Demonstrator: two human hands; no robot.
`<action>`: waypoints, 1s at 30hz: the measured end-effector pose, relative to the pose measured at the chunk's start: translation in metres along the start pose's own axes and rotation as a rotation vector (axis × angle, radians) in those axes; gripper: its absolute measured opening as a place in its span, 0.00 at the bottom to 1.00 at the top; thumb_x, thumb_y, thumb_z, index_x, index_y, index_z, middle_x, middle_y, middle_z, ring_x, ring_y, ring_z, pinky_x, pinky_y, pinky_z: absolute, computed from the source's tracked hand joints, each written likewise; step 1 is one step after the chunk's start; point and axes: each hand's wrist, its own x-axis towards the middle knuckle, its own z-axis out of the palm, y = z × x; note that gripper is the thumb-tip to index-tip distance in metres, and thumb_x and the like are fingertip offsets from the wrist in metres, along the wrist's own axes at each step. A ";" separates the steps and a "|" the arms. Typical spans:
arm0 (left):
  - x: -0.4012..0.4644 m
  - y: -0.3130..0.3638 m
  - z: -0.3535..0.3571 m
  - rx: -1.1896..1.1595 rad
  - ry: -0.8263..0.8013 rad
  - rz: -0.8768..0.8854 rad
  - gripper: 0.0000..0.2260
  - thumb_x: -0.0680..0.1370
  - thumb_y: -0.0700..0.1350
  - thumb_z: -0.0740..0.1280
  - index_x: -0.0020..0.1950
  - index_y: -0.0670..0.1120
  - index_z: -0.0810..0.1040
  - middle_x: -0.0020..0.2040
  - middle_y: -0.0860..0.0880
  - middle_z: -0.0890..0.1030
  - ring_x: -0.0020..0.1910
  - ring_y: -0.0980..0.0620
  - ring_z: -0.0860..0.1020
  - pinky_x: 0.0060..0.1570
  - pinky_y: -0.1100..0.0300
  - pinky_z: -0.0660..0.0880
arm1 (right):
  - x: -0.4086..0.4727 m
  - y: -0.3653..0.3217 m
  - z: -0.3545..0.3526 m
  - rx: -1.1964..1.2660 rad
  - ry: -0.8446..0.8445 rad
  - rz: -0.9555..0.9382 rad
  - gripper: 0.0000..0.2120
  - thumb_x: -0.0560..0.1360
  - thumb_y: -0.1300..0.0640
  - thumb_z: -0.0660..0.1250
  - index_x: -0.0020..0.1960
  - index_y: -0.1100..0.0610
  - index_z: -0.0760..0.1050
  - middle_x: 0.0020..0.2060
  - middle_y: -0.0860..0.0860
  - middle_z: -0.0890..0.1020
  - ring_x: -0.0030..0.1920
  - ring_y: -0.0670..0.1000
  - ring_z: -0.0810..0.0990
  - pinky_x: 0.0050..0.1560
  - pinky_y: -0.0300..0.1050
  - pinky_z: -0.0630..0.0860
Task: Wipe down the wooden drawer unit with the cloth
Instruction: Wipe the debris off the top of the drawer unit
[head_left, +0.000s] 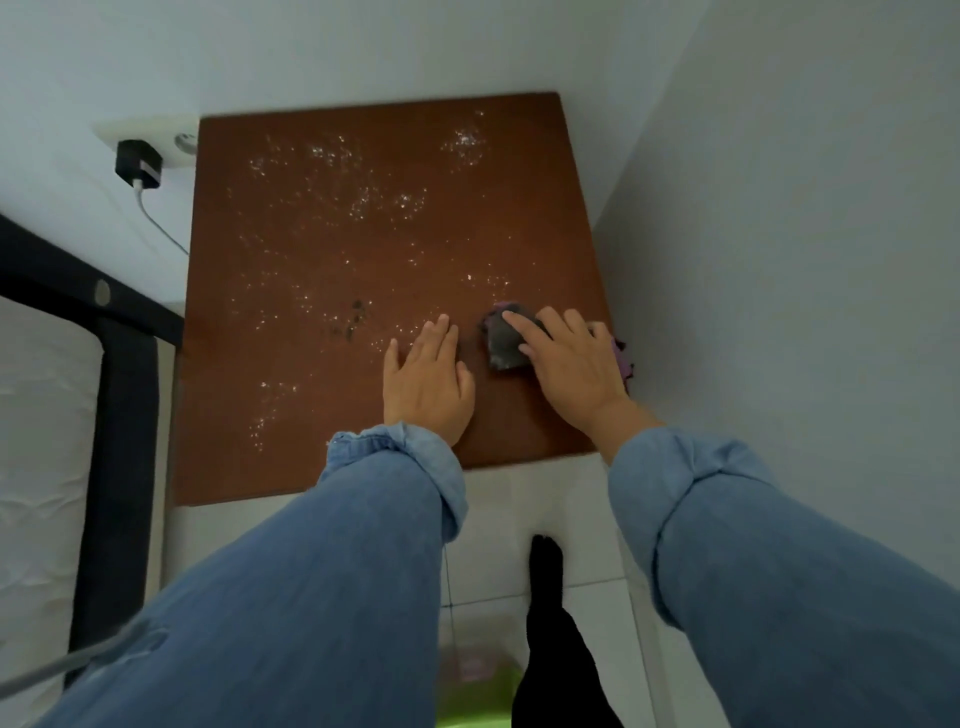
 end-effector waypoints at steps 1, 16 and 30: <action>0.006 0.004 -0.001 -0.010 0.024 -0.003 0.23 0.81 0.47 0.52 0.77 0.46 0.59 0.78 0.51 0.57 0.77 0.54 0.54 0.75 0.48 0.46 | 0.008 0.007 -0.004 0.016 0.020 0.034 0.21 0.78 0.49 0.50 0.69 0.48 0.68 0.53 0.52 0.77 0.47 0.57 0.75 0.42 0.50 0.68; 0.157 0.004 0.001 -0.022 0.187 0.005 0.23 0.81 0.48 0.51 0.76 0.45 0.59 0.78 0.49 0.57 0.77 0.52 0.51 0.75 0.47 0.43 | 0.203 0.083 -0.008 0.223 0.103 0.188 0.21 0.82 0.52 0.51 0.75 0.49 0.58 0.64 0.55 0.69 0.61 0.58 0.68 0.56 0.54 0.66; 0.189 0.001 0.013 -0.143 0.283 0.022 0.25 0.78 0.50 0.51 0.75 0.44 0.63 0.76 0.48 0.62 0.77 0.52 0.54 0.76 0.48 0.48 | 0.304 0.119 0.023 0.259 0.096 0.468 0.23 0.82 0.52 0.49 0.76 0.54 0.54 0.75 0.51 0.57 0.68 0.59 0.62 0.61 0.57 0.67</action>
